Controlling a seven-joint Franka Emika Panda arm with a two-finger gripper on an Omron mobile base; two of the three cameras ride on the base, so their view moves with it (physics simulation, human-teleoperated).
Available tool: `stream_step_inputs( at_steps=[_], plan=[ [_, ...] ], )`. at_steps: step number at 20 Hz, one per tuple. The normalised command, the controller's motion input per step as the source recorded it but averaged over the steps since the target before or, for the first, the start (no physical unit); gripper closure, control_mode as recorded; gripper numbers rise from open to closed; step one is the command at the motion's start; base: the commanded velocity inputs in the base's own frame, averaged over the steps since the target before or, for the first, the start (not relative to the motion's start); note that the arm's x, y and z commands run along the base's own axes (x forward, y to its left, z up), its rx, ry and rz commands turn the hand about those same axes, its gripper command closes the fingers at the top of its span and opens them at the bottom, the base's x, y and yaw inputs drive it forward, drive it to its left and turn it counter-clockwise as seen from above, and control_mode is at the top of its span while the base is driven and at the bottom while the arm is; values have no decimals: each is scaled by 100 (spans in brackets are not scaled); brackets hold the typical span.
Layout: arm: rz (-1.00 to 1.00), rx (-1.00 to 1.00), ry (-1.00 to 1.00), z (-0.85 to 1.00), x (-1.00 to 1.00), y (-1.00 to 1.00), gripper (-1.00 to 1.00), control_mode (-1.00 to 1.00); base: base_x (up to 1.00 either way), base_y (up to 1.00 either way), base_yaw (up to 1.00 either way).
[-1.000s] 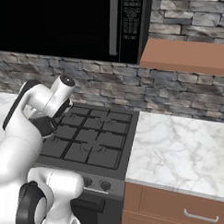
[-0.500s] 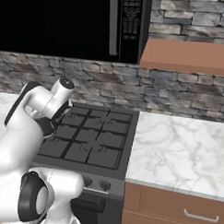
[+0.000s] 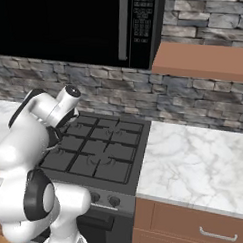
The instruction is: The kettle is done boiling. Turn off the stove, then wait for 300 timesteps before moving the kettle to the dining table.
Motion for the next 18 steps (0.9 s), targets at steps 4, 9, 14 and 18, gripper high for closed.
stream_step_inputs(
  at_steps=[4, 9, 14, 18],
  plan=[
    [0, 0, 0, -15, 18, 11, -100, -100, 0, 0, 0],
    [0, 0, 0, -14, 15, 10, -100, -100, 0, 0, 0],
    [0, 0, 0, -10, 9, 5, -100, -100, 0, 0, 0],
    [0, 0, 0, -16, 7, 5, -100, -100, 0, 0, 0]
  ],
)
